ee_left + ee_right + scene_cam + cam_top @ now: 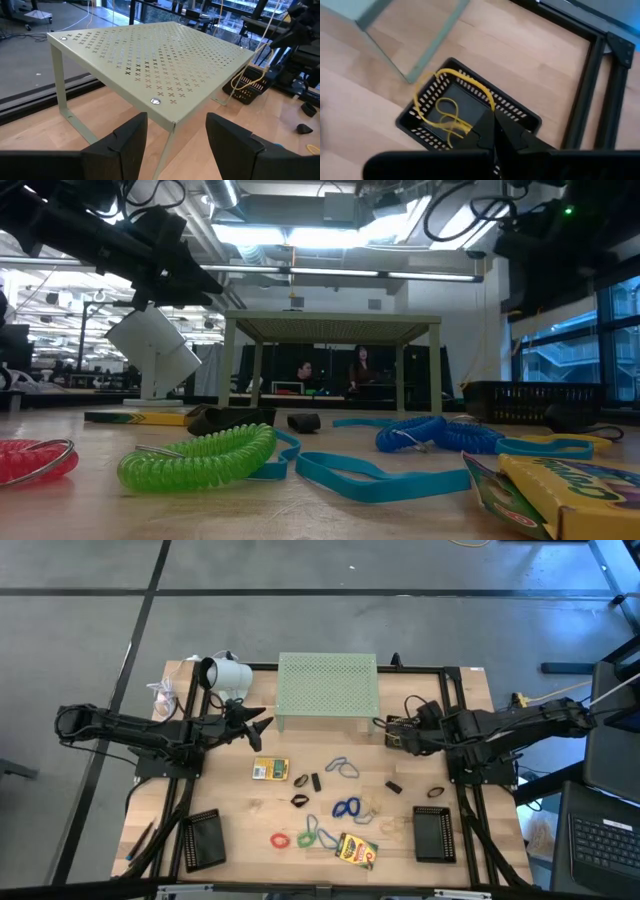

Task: Pick & Place Office Desk Supplies
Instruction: Put the yellow rubber band into the top right black bin, then put the black rubber band into the top right black bin

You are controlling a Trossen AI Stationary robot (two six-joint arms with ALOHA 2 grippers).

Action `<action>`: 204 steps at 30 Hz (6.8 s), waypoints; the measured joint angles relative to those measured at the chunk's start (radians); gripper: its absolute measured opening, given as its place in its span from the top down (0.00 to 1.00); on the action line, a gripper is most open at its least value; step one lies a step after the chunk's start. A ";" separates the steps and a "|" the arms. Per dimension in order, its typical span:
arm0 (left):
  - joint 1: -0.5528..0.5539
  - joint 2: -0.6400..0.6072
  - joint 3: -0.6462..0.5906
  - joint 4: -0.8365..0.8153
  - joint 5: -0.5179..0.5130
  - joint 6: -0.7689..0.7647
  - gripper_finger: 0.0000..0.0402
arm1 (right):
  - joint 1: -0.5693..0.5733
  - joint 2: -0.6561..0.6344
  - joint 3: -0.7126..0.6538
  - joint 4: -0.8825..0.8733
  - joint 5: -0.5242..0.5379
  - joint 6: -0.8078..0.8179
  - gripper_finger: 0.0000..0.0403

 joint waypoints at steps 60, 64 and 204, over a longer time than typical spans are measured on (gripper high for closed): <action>0.000 0.001 0.000 -0.052 0.001 -0.050 0.51 | -0.076 0.129 0.074 0.027 -0.245 -0.092 0.69; 0.000 0.001 0.000 -0.052 0.001 -0.050 0.51 | -0.071 0.129 0.074 0.052 -0.387 -0.102 0.65; 0.000 0.064 0.000 0.458 0.525 0.344 0.51 | 0.069 0.087 0.075 0.835 -0.093 -0.896 0.98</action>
